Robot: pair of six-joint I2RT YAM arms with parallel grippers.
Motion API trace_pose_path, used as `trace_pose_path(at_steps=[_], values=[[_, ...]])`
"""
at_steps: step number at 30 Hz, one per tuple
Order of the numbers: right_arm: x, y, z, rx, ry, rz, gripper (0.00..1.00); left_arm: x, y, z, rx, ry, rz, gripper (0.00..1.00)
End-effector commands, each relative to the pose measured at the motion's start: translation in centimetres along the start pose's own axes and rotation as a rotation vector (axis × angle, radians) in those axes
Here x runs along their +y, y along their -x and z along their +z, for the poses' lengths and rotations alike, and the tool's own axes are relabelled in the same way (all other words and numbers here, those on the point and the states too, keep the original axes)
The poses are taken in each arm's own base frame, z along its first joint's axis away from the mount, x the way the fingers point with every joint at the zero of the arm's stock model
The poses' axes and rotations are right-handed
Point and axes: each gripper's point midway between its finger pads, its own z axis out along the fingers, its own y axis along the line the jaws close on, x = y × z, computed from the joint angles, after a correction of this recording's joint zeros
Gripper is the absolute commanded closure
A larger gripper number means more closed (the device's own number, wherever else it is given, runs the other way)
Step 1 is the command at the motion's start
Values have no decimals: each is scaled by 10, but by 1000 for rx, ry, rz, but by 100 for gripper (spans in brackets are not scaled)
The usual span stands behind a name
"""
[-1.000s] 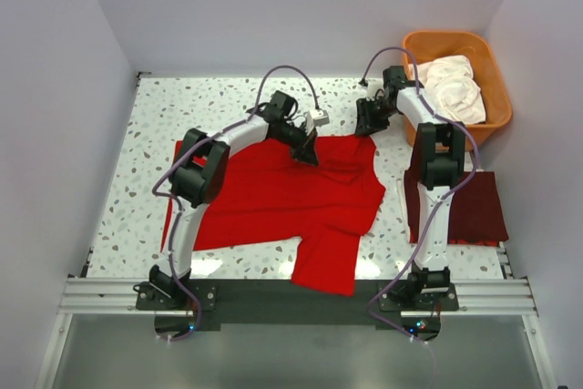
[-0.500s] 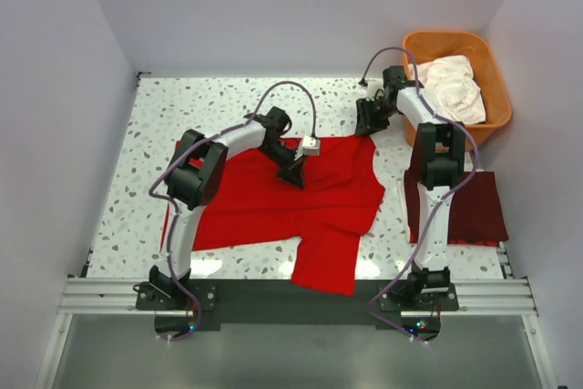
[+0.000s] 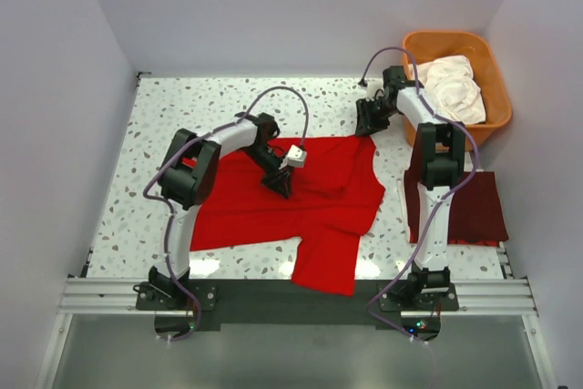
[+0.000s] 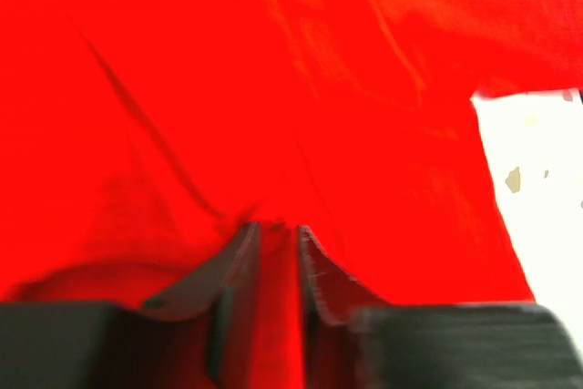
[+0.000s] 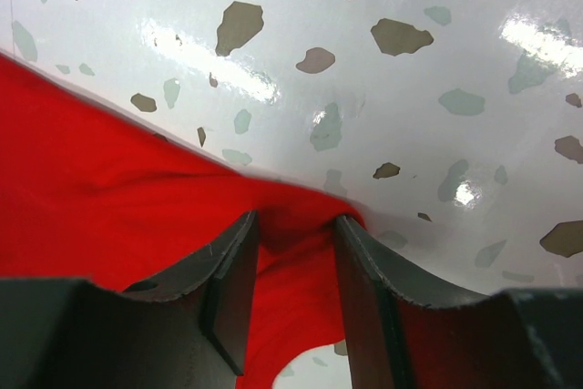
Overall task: Fold and stack the t-shirts
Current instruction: Fold the tshirt
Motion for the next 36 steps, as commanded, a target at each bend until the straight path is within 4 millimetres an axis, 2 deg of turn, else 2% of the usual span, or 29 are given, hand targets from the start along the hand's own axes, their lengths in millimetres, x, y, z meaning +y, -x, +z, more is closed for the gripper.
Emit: trace_pose_path(at_steps=[1,3,5,8,10,12,14,15,21,25,29,31,34,36], values=[[-9,-10,-4,43,-38,-8,57,-17,13,-14,-5,-14,138,70],[-2,-9,-10,32,-15,-12,57,-12,22,-18,-22,18,171,64],[2,-9,-14,29,-2,-2,57,-9,43,-28,-60,75,178,64],[11,-6,-24,16,17,-3,57,14,88,-37,-142,213,257,63],[13,-6,-29,12,17,-2,57,16,107,-41,-169,265,274,62],[15,-6,-35,8,15,-1,57,24,129,-31,-199,322,282,58],[15,-8,-38,16,4,2,57,26,136,-22,-197,329,281,56],[14,-9,-39,20,-4,3,57,30,141,-11,-190,333,290,53],[9,-13,-45,44,-47,9,54,30,150,27,-186,286,276,39],[14,-5,-54,15,-36,9,53,33,149,44,-168,290,276,37],[20,-9,-60,24,-20,15,53,43,144,53,-157,315,259,37],[22,-10,-59,24,-11,25,53,48,139,57,-147,316,250,38],[25,-14,-49,41,22,57,53,50,136,59,-136,308,253,44],[23,-15,-39,46,31,73,53,49,137,58,-135,304,257,54]])
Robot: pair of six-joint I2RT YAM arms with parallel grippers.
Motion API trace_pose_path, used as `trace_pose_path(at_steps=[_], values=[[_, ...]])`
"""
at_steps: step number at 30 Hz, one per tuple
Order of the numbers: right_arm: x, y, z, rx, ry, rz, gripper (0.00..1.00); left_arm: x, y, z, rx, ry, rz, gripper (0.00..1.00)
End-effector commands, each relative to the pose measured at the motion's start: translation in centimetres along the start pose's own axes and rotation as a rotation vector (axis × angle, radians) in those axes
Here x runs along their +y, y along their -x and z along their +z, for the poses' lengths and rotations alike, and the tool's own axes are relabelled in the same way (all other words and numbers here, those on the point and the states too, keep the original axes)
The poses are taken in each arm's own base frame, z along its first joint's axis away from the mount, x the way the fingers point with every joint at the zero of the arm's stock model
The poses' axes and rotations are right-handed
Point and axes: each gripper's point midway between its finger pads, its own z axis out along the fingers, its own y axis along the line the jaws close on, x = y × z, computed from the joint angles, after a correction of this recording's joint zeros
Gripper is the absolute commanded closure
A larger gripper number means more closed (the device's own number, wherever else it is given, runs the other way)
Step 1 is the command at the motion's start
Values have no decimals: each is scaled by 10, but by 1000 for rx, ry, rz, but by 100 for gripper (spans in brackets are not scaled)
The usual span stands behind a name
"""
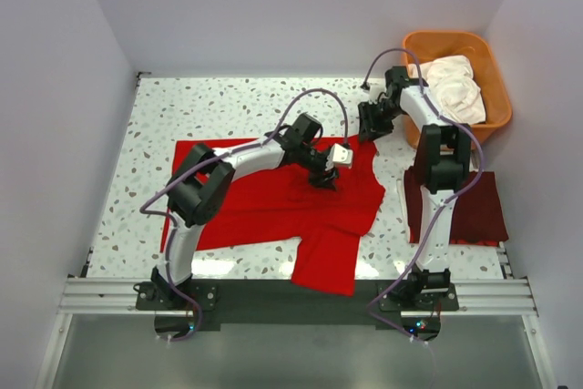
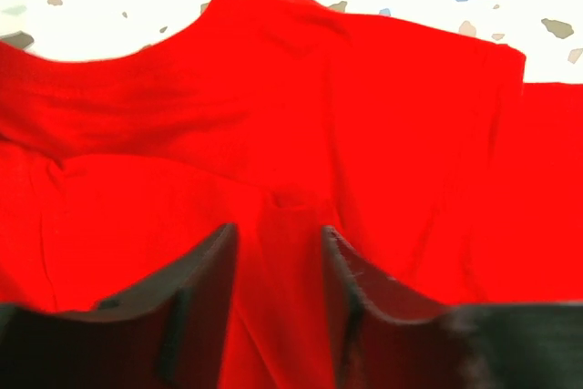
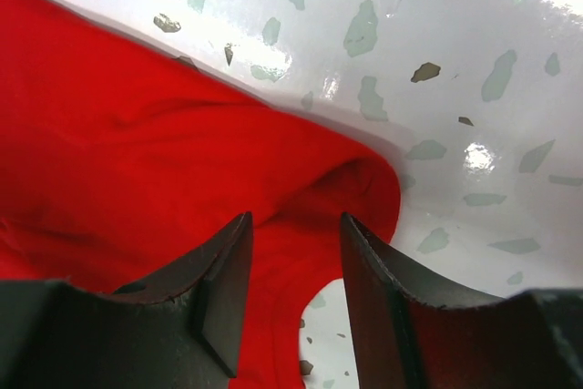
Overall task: Fold and stack the t-shirts
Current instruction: Fold the tshirt
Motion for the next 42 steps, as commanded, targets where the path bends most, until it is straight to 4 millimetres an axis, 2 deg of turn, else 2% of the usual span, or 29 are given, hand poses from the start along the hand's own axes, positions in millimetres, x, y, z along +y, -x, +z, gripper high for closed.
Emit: trace_pose_path(at_steps=[1,2,6,10,11,16,17,20,23,26,33,37,38,39,40,42], values=[[9,8,-10,-32,33,27,53,14,21,-2,-40,27,54,57],[5,3,-1,-10,37,35,53,13,23,-2,-43,22,55,65],[1,0,14,16,45,47,53,10,30,-4,-58,8,55,78],[-6,3,19,12,27,49,53,1,43,-10,-92,-25,68,93],[-7,3,20,11,23,50,53,-3,43,-12,-90,-37,69,100],[-5,8,18,-3,41,50,53,-14,48,-20,-100,-63,86,100],[-4,8,17,-6,44,49,53,-13,47,-20,-97,-55,89,93],[-3,8,16,-7,48,46,53,-6,46,-20,-88,-16,88,62],[-2,8,15,-5,48,45,53,-3,43,-17,-83,-12,90,53],[-3,8,14,-8,46,45,53,0,38,-11,-75,-24,74,51],[-6,8,17,-5,40,38,53,3,14,4,-33,-48,33,51],[-7,10,20,-5,39,38,53,3,6,8,-14,-58,26,54],[-7,11,21,-7,39,37,53,3,8,7,-13,-61,27,64],[-8,10,22,-4,38,39,53,3,10,6,-14,-62,28,69],[-9,10,24,-2,37,39,53,2,12,6,-21,-69,36,81],[-10,11,25,-3,33,39,53,0,21,-1,-37,-76,54,90]])
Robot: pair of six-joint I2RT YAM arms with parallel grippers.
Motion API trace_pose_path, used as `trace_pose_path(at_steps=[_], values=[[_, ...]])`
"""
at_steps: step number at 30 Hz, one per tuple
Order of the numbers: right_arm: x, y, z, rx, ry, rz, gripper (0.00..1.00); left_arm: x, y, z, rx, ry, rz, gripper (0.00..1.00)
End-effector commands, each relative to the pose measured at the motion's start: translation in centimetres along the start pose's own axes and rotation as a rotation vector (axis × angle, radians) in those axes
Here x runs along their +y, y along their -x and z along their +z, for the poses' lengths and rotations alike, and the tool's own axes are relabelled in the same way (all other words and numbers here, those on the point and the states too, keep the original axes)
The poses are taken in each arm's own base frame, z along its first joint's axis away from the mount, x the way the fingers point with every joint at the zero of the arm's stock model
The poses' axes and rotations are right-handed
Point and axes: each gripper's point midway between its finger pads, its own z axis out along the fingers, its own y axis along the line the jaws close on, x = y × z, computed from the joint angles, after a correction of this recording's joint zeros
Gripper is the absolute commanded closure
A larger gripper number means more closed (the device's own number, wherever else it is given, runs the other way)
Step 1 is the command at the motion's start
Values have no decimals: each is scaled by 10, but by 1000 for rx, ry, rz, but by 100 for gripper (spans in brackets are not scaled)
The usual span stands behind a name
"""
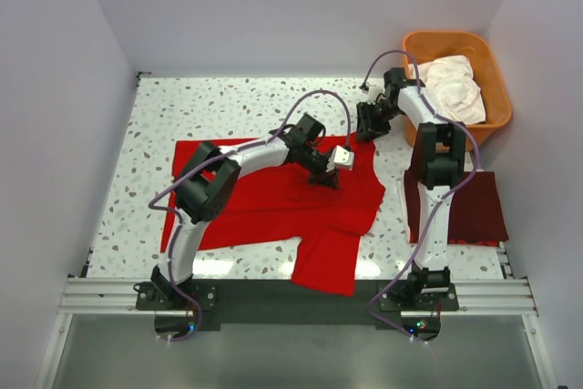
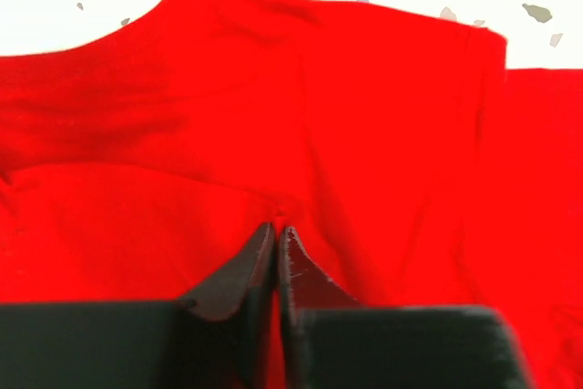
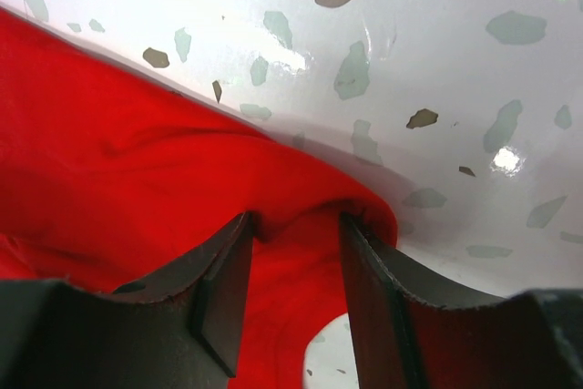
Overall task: Fold and stack the t-shirts
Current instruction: Fold the tshirt
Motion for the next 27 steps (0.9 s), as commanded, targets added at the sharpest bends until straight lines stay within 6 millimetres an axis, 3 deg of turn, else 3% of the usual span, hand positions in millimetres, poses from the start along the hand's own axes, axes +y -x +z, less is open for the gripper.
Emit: trace_pose_path(at_steps=[1,5,9,13,27], values=[[-8,7,7,-12,-10,0,53,-1,35,-12,-65,-21,87,95],[-10,8,8,-15,-17,3,53,-15,57,-26,-114,-48,120,100],[-11,8,8,-15,-19,7,53,-28,64,-31,-137,-92,126,100],[-11,9,6,-21,-19,11,53,-38,59,-32,-126,-130,124,100],[-16,5,-2,-18,-26,30,50,-41,39,-23,-80,-189,94,100]])
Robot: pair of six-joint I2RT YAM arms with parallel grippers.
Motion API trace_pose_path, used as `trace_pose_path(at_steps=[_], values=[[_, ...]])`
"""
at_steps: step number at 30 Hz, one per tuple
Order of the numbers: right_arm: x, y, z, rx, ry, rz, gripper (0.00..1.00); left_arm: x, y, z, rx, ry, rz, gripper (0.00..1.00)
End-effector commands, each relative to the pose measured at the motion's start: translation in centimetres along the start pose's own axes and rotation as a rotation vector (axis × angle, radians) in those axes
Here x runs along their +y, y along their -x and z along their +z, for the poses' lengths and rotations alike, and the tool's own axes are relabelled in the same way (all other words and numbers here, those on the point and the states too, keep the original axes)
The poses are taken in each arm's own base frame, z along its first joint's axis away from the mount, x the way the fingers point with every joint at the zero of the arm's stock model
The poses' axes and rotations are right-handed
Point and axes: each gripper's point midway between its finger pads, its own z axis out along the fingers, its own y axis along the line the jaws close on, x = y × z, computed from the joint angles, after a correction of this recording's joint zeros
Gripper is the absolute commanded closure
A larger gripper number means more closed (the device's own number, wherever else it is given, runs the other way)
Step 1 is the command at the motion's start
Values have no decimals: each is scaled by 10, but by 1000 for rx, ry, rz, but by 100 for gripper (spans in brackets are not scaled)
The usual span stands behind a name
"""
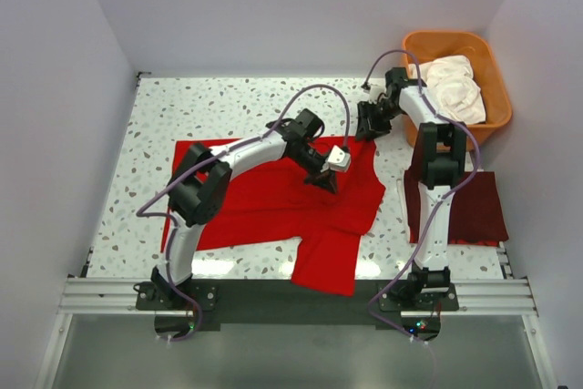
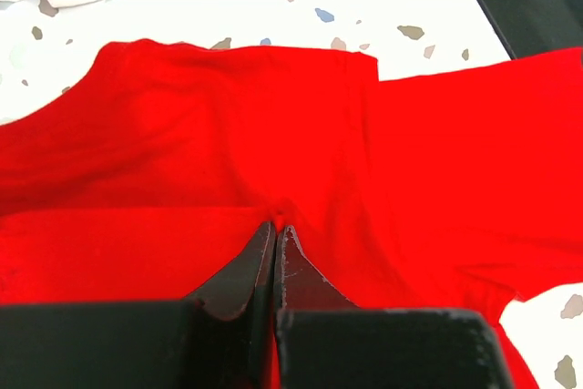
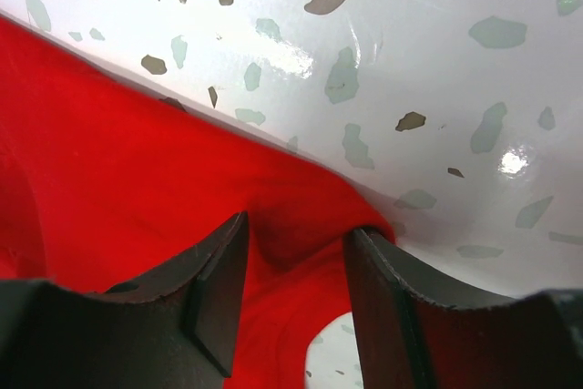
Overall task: Fold and stack the t-shirts
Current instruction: Fold the tshirt
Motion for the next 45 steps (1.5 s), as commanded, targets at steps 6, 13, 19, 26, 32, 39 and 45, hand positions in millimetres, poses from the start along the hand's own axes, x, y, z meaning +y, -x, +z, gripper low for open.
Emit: trace_pose_path(at_steps=[6,13,19,26,32,39,45], values=[[-16,-2,-1,2,-46,20,57,-5,-3,5,-7,-49,13,96],[-21,0,0,-3,-65,20,77,-4,-5,10,-21,-67,1,78],[-23,6,2,-17,-76,8,92,0,32,-17,-104,-24,-11,54],[-35,11,-3,-21,-133,-54,71,15,13,-103,-174,232,-244,52],[-30,3,-34,38,-168,-122,53,28,-49,-190,-156,532,-542,53],[-29,-22,-70,167,-221,-191,32,25,-141,-278,-51,887,-844,54],[-12,-33,-101,198,-232,-280,54,24,-198,-319,69,1054,-1019,56]])
